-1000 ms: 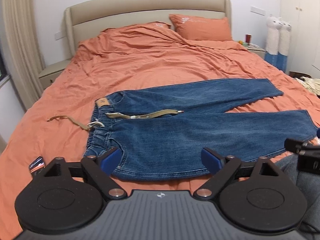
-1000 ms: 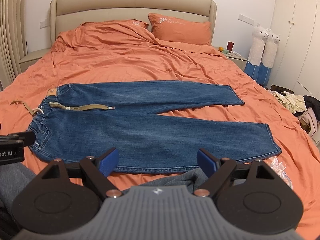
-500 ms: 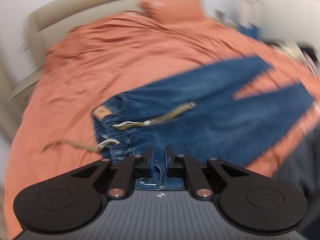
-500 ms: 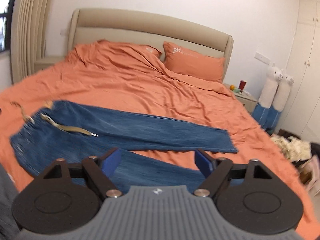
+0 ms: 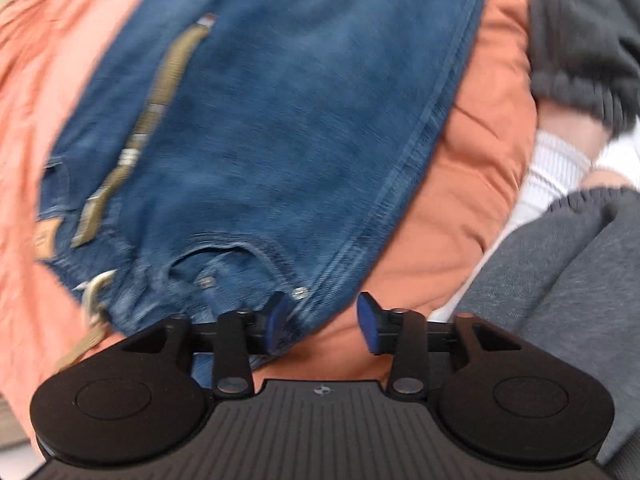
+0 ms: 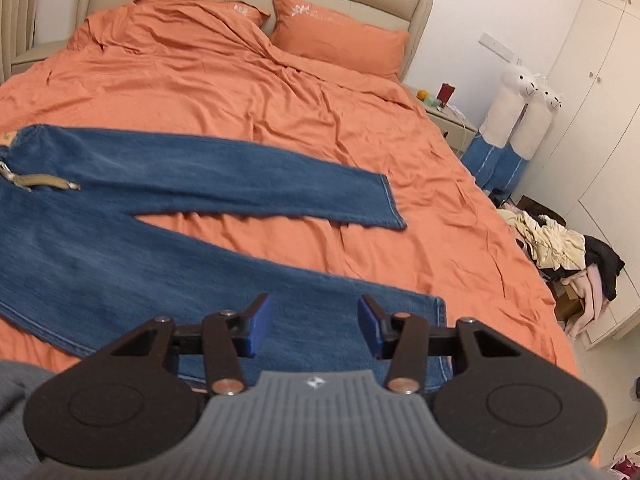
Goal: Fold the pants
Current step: 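Grasp the jeans waistband with the left tool while the right tool grasps a leg hem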
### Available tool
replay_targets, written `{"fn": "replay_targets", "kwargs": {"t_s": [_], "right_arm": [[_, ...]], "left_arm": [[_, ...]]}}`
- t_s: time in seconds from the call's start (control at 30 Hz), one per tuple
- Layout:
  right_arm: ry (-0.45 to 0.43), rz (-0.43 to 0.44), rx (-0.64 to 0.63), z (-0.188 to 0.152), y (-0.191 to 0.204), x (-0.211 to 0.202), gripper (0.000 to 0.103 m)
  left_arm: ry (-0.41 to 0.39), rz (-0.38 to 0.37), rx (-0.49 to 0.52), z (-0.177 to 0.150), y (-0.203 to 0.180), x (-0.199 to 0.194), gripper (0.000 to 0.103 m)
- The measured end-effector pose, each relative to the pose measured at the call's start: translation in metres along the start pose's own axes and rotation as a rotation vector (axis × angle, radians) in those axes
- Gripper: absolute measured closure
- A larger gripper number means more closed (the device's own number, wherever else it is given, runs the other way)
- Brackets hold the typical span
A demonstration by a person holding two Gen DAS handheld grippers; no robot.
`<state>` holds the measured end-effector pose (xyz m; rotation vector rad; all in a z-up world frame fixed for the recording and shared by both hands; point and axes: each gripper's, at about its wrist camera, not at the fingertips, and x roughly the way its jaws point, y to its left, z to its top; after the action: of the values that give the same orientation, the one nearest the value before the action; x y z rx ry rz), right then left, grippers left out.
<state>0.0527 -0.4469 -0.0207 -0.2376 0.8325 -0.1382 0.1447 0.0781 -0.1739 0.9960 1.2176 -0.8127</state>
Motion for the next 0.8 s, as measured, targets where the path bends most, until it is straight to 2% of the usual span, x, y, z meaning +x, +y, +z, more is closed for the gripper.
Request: {"fn": "replay_targets", "kwargs": {"t_s": [0.1, 0.17, 0.2, 0.27, 0.37, 0.43, 0.57, 0.67, 0.77, 0.8], "right_arm": [[0.034, 0.011, 0.01, -0.026, -0.009, 0.015, 0.057], [0.057, 0.021, 0.001, -0.04, -0.015, 0.025, 0.057], [0.064, 0.027, -0.017, -0.047, -0.016, 0.03, 0.057], [0.08, 0.034, -0.084, -0.061, -0.016, 0.038, 0.058], [0.112, 0.034, -0.22, -0.083, -0.011, 0.05, 0.058], [0.12, 0.027, -0.327, -0.096, -0.006, 0.06, 0.058], [0.134, -0.019, -0.532, -0.119, 0.004, 0.089, 0.06], [0.139, -0.058, -0.659, -0.134, 0.009, 0.117, 0.069], [0.145, -0.076, -0.74, -0.143, 0.011, 0.143, 0.083], [0.146, -0.078, -0.758, -0.146, 0.01, 0.151, 0.084]], "left_arm": [[0.033, 0.031, 0.047, 0.006, -0.004, 0.015, 0.033], [0.058, 0.065, 0.049, 0.01, -0.009, 0.026, 0.035], [0.076, 0.112, 0.049, 0.011, -0.013, 0.031, 0.047], [0.066, 0.207, 0.072, 0.01, -0.022, 0.033, 0.065], [0.013, 0.253, 0.035, 0.004, -0.021, 0.021, 0.08], [-0.038, 0.294, -0.03, 0.002, -0.012, 0.005, 0.087], [-0.179, 0.356, -0.266, 0.0, 0.015, -0.038, 0.09], [-0.255, 0.376, -0.424, 0.005, 0.031, -0.059, 0.091], [-0.294, 0.407, -0.483, 0.021, 0.037, -0.067, 0.091], [-0.305, 0.417, -0.498, 0.022, 0.04, -0.07, 0.092]]}}
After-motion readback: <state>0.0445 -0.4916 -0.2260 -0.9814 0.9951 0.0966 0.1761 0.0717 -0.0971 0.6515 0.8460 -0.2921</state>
